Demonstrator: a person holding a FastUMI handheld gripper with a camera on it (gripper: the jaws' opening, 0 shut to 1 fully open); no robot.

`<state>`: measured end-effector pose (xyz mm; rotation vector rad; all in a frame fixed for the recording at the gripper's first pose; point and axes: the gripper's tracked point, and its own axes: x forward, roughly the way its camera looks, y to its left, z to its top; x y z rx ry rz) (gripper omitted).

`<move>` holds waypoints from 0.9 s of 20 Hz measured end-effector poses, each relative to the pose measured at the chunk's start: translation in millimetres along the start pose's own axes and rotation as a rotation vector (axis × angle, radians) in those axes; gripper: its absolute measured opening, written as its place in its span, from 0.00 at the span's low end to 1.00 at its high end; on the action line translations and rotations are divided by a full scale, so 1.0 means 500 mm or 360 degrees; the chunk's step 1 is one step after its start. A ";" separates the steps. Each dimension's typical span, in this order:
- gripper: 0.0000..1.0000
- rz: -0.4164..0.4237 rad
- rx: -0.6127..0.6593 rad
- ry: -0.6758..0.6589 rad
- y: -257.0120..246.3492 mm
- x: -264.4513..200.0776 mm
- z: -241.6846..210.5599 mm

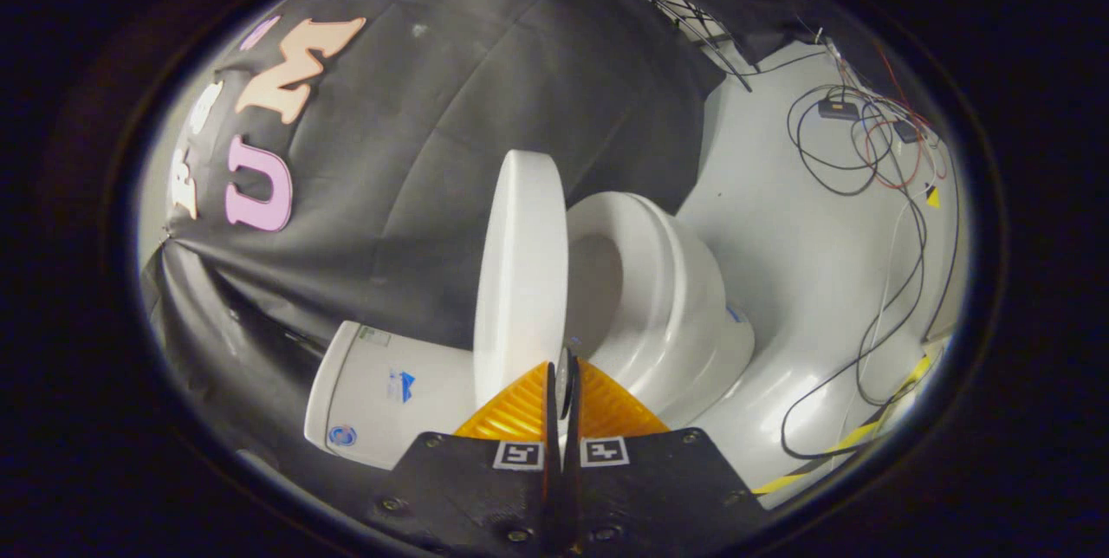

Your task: Open the toilet lid.

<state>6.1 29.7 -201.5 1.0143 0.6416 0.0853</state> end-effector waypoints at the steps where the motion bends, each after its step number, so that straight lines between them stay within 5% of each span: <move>1: 0.01 0.0001 -0.0010 -0.0007 0.008 -0.003 0.003; 12: 0.01 0.0242 -0.0066 -0.0075 0.150 -0.044 -0.006; 18: 0.01 0.0244 -0.0310 -0.0115 0.198 -0.056 -0.008</move>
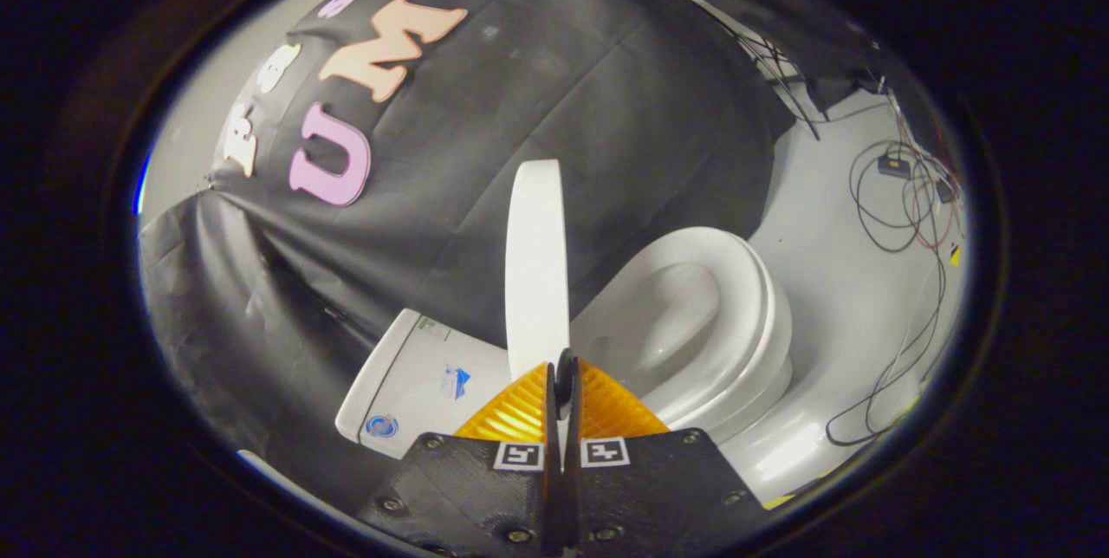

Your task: Open the toilet lid.

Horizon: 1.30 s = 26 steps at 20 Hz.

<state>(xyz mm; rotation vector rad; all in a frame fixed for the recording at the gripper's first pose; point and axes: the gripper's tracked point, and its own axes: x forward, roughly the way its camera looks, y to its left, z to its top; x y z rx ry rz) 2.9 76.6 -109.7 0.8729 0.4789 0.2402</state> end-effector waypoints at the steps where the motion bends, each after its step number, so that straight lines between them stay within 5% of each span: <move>1: 0.01 0.0017 -0.0040 -0.0001 0.013 0.002 0.002; 26: 0.01 0.0222 -0.0765 -0.0035 0.290 0.004 -0.070</move>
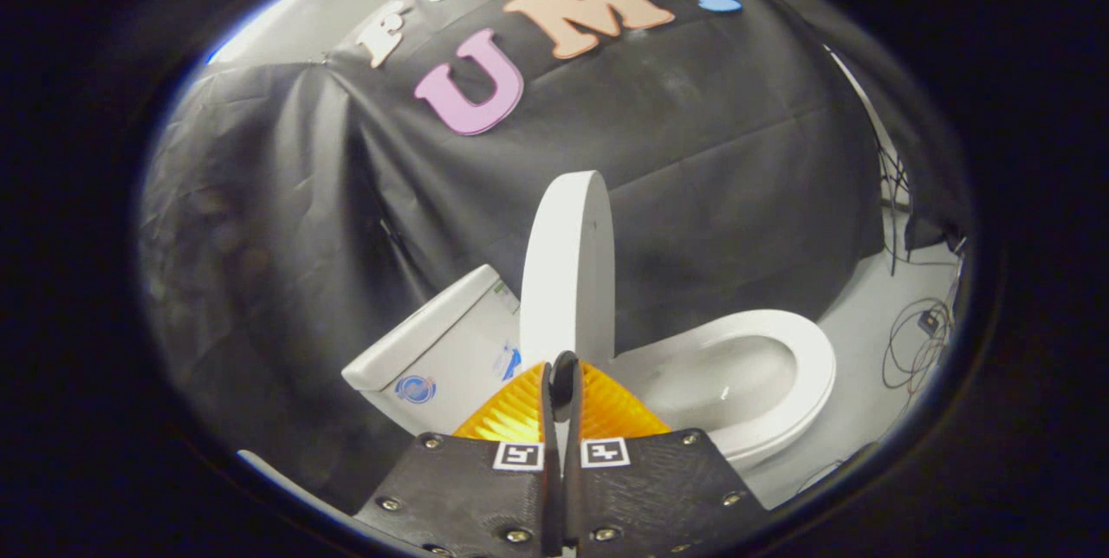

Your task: Open the toilet lid.

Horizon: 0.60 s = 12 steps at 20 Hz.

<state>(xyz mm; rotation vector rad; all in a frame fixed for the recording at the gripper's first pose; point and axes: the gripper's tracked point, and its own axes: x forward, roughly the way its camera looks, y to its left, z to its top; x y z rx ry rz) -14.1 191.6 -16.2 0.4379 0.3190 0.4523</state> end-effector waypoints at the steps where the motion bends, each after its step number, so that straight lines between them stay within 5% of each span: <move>1: 0.02 0.0016 -0.0021 0.0001 0.014 0.005 -0.002; 12: 0.02 0.0197 -0.0136 0.0047 0.164 0.050 -0.007</move>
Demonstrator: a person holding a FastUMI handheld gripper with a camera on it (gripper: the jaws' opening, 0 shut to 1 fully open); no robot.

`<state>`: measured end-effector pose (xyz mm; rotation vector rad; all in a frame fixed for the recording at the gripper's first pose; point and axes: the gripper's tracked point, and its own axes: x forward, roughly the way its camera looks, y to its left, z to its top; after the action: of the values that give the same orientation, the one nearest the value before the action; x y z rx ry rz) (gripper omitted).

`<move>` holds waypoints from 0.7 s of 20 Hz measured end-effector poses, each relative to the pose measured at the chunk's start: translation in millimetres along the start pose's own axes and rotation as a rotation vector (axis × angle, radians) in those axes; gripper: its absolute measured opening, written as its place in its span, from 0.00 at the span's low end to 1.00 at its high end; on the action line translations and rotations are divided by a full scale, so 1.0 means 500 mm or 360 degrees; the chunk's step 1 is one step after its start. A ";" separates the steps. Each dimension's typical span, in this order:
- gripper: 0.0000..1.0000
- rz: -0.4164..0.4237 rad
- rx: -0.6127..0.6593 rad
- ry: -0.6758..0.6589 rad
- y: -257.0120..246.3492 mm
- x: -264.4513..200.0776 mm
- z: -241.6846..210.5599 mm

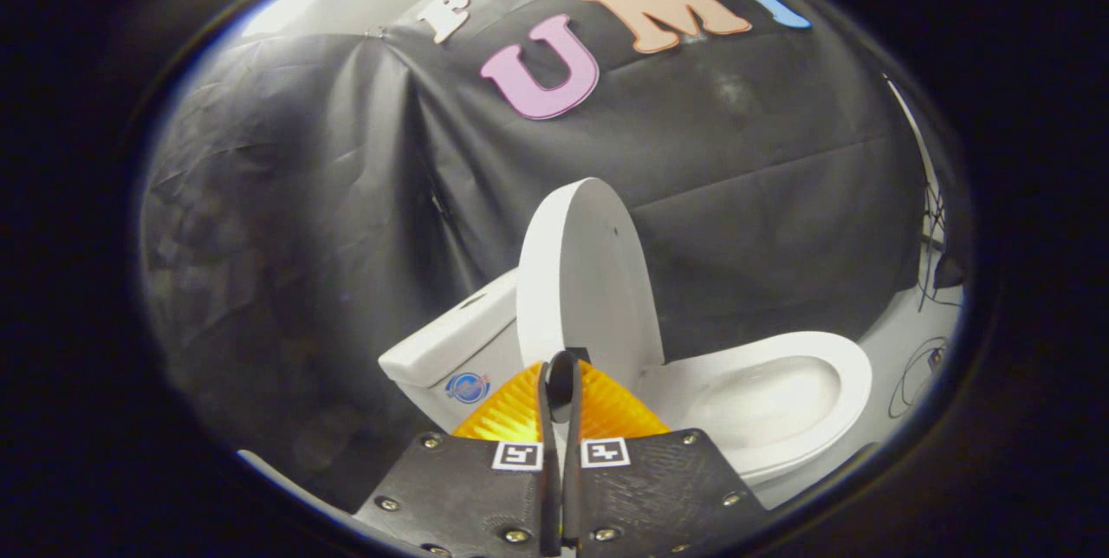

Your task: Open the toilet lid.

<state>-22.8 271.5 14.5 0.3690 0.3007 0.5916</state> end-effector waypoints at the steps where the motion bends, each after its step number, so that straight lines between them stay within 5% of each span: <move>1: 0.02 0.0011 -0.0025 0.0005 0.012 0.006 -0.003; 14: 0.02 0.0104 -0.0094 0.0038 0.100 0.047 -0.030</move>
<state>-34.1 327.4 18.1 0.3161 0.2944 0.6678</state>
